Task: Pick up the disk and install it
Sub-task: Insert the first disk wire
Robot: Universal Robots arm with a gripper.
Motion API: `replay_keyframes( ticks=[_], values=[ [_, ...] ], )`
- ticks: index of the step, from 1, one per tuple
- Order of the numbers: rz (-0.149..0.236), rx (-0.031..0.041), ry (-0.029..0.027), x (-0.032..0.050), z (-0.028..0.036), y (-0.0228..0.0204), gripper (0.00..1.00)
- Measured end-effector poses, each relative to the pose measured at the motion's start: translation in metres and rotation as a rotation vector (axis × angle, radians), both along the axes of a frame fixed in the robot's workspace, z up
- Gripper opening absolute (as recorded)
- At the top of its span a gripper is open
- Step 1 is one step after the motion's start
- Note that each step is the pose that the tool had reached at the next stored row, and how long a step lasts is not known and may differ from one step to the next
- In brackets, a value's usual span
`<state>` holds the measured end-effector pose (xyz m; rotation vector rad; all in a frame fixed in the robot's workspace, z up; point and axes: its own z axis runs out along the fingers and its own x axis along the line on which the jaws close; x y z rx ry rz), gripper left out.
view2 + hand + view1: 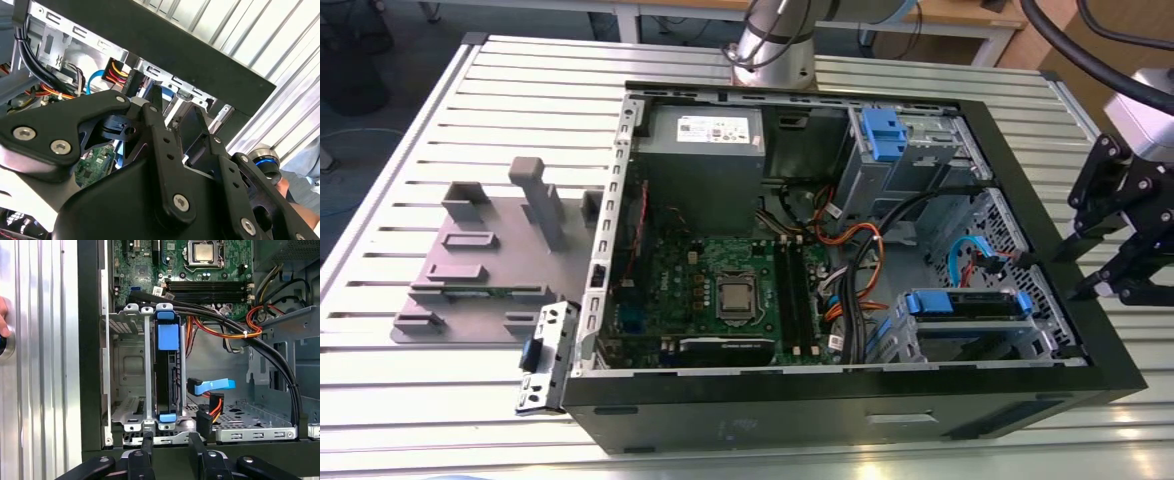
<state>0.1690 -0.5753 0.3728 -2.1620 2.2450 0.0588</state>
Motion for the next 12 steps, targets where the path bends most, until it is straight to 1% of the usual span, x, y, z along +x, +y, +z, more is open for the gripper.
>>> replay_keyframes(
  ticks=[4, 9, 12],
  values=[
    [0.000, 0.0001, 0.0000, -0.0008, -0.0001, 0.0015, 0.41],
    [0.000, 0.0000, 0.0000, -0.0012, -0.0001, 0.0052, 0.41],
    [0.000, 0.0000, 0.0000, -0.0014, -0.0001, 0.0082, 0.41]
  ],
)
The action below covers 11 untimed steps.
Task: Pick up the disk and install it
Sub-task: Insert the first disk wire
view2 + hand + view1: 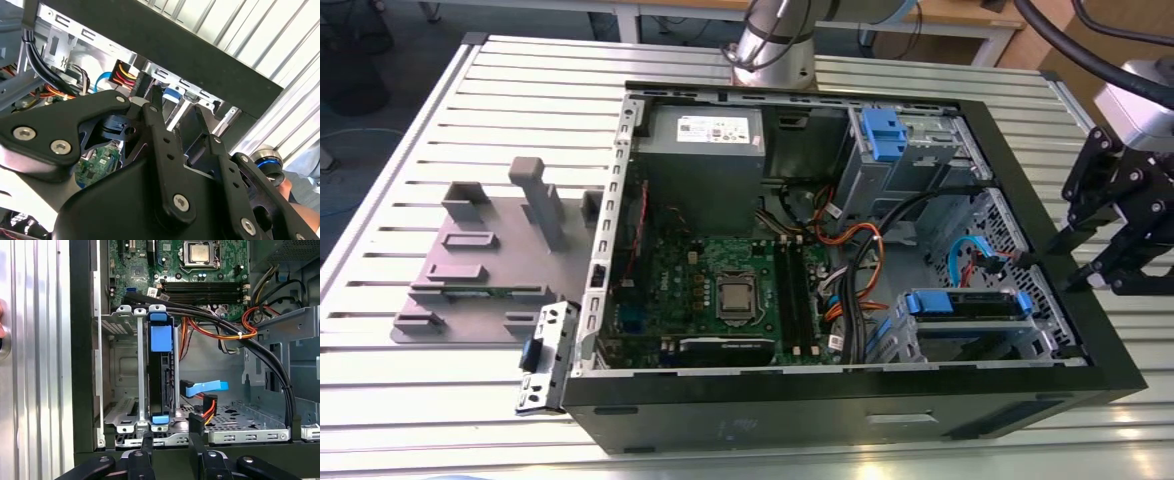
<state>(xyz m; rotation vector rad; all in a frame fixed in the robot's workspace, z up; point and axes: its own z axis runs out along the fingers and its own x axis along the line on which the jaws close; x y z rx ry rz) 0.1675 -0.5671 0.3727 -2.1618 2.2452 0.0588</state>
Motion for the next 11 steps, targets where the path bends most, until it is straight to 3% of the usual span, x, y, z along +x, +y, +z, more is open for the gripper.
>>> replay_keyframes(
  ticks=[4, 11],
  values=[
    [0.000, 0.0001, 0.0000, -0.0006, 0.0000, 0.0028, 0.41],
    [0.000, 0.0005, 0.0000, -0.0030, -0.0007, 0.0039, 0.41]
  ],
)
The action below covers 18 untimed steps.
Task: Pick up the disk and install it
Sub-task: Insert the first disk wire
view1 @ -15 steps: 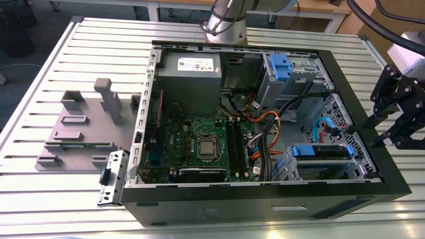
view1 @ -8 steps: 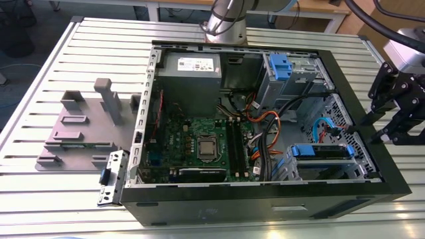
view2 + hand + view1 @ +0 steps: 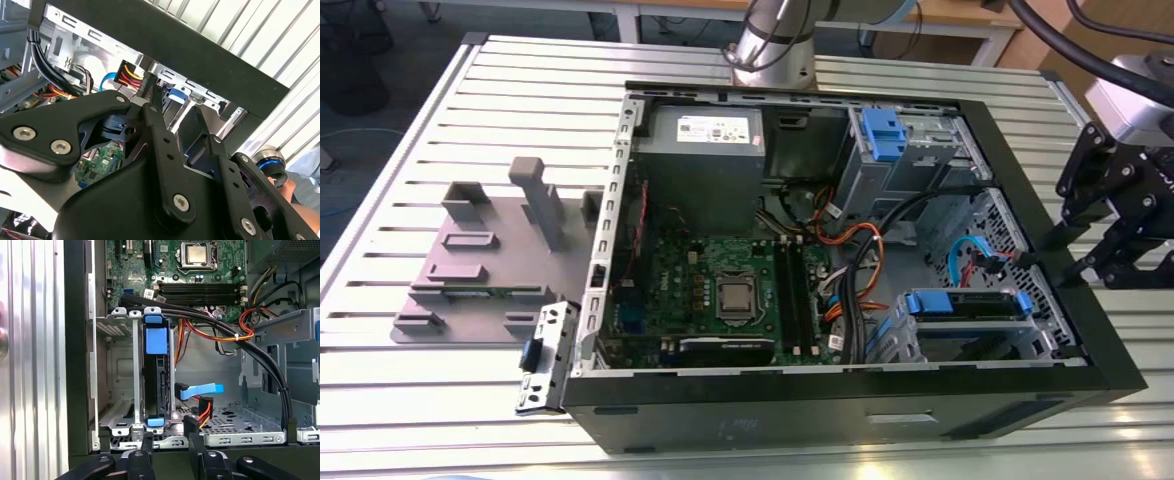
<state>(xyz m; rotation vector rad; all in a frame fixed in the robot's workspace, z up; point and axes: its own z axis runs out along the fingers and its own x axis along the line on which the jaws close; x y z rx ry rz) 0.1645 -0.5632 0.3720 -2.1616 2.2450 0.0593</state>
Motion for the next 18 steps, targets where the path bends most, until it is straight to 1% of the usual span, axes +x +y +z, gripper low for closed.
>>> replay_keyframes(
  ticks=[3, 5, 9, 13, 15, 18],
  values=[
    [0.000, 0.0007, 0.0000, -0.0014, -0.0009, 0.0009, 0.41],
    [0.000, 0.0008, 0.0000, -0.0016, -0.0017, 0.0027, 0.41],
    [0.000, 0.0010, 0.0000, -0.0019, -0.0043, 0.0093, 0.41],
    [0.001, 0.0008, 0.0000, -0.0019, -0.0078, 0.0179, 0.41],
    [0.002, 0.0008, 0.0000, -0.0018, -0.0103, 0.0203, 0.41],
    [0.004, -0.0006, 0.0000, -0.0018, -0.0143, 0.0227, 0.41]
  ],
)
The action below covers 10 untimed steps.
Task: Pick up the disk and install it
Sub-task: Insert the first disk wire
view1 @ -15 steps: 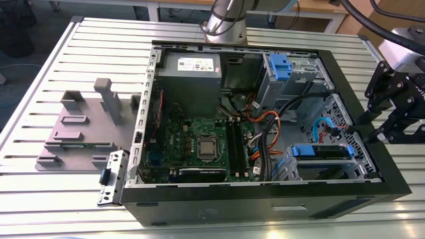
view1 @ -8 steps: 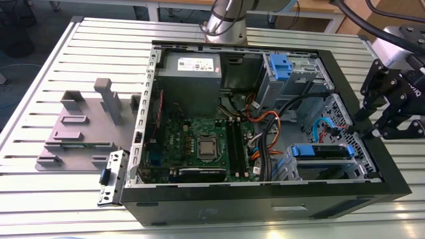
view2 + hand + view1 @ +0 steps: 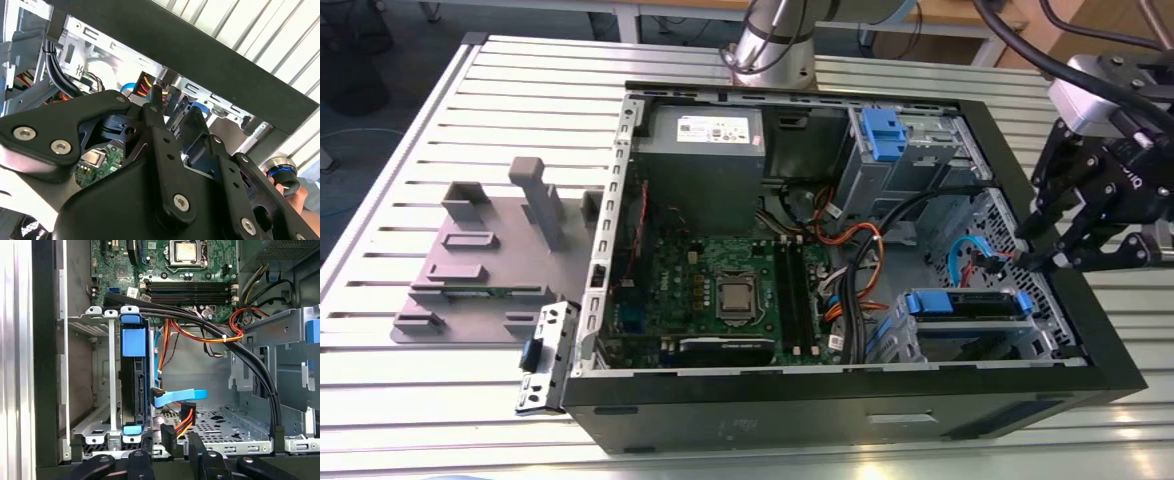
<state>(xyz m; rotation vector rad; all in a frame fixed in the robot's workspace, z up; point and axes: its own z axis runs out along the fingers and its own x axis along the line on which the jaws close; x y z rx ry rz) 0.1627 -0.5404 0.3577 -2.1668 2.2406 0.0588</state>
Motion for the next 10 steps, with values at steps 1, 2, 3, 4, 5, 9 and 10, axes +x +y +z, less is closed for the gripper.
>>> replay_keyframes(
  ticks=[1, 2, 3, 4, 5, 9, 10],
  values=[
    [0.001, -0.0004, 0.0000, 0.0000, -0.0012, 0.0007, 0.41],
    [0.002, -0.0007, 0.0000, 0.0000, -0.0026, 0.0012, 0.41],
    [0.003, -0.0014, 0.0000, 0.0000, -0.0039, 0.0015, 0.41],
    [0.003, -0.0017, 0.0000, 0.0000, -0.0055, 0.0016, 0.41],
    [0.004, -0.0023, 0.0000, 0.0000, -0.0068, 0.0016, 0.41],
    [0.004, -0.0032, 0.0000, 0.0000, -0.0079, 0.0016, 0.41],
    [0.004, -0.0031, 0.0000, 0.0000, -0.0080, 0.0016, 0.41]
  ],
)
